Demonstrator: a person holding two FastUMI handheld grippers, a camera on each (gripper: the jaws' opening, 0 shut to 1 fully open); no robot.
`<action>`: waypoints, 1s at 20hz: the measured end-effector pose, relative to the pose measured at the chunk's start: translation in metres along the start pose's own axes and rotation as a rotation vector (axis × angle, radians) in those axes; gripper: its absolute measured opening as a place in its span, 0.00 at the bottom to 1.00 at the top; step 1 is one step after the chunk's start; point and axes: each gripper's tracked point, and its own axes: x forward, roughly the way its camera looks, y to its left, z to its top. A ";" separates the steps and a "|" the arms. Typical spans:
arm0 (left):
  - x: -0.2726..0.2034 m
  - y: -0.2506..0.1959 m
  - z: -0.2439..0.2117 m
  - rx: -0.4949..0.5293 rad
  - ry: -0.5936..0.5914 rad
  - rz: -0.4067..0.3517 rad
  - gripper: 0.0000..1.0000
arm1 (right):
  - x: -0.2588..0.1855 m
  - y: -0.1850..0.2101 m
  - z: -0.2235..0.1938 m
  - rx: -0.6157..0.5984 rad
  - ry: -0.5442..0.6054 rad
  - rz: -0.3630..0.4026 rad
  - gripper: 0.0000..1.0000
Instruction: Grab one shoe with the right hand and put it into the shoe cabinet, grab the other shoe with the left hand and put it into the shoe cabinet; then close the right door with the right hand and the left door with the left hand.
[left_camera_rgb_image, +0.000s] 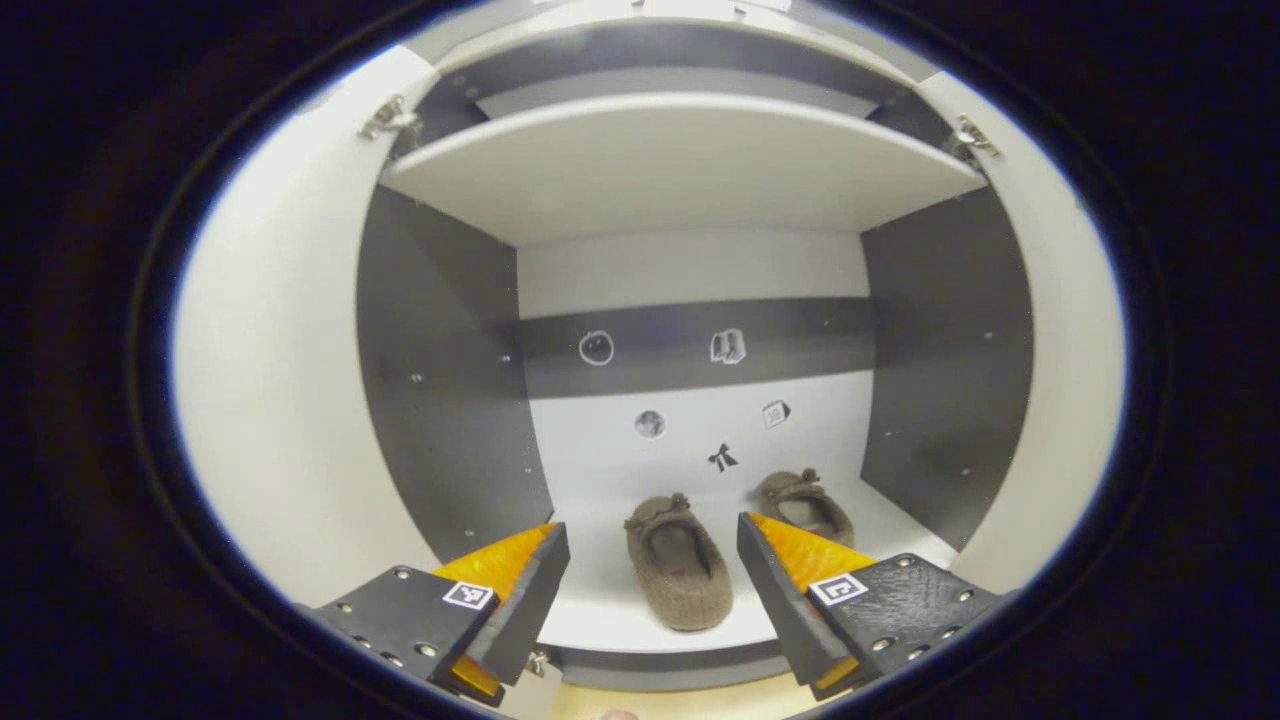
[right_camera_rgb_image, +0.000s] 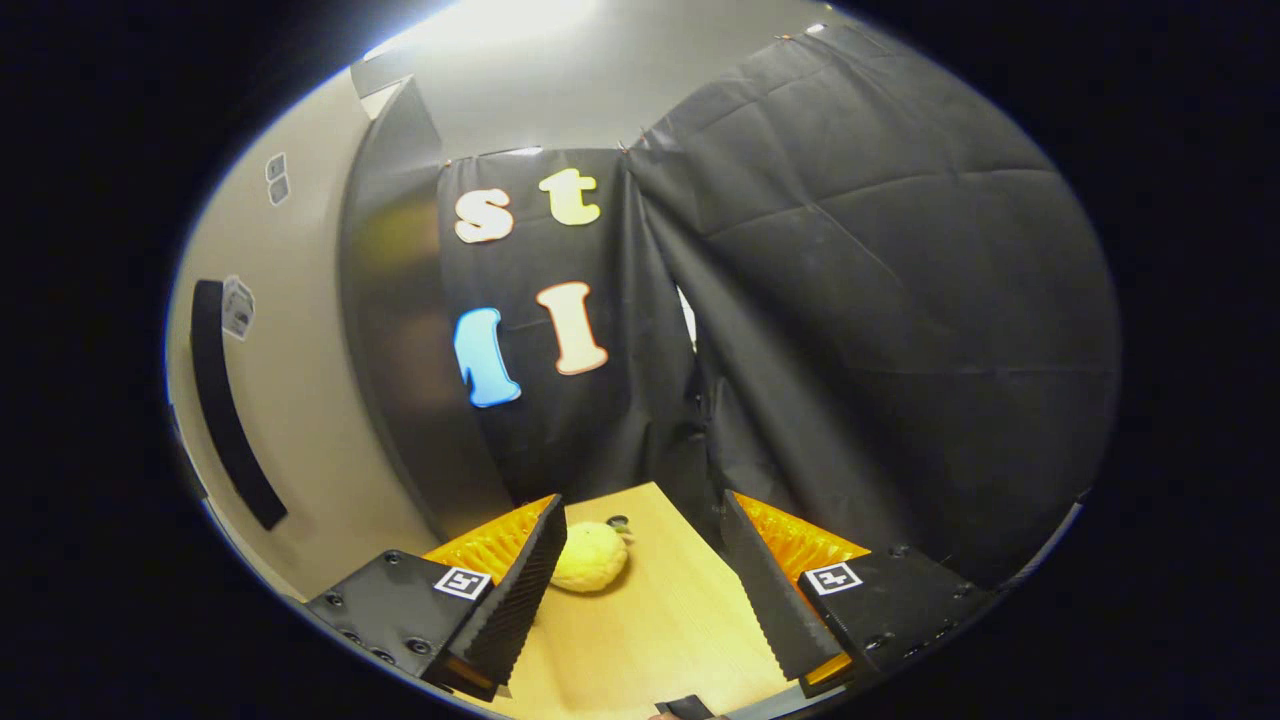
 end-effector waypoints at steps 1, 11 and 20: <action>-0.015 0.004 0.002 -0.008 -0.013 0.014 1.00 | 0.002 0.004 0.010 -0.007 -0.018 0.013 0.93; -0.122 0.037 -0.035 -0.101 -0.086 0.146 1.00 | -0.004 0.074 0.064 -0.042 -0.088 0.177 0.98; -0.190 0.065 -0.081 -0.199 -0.091 0.242 1.00 | -0.019 0.127 0.074 -0.144 -0.093 0.297 0.98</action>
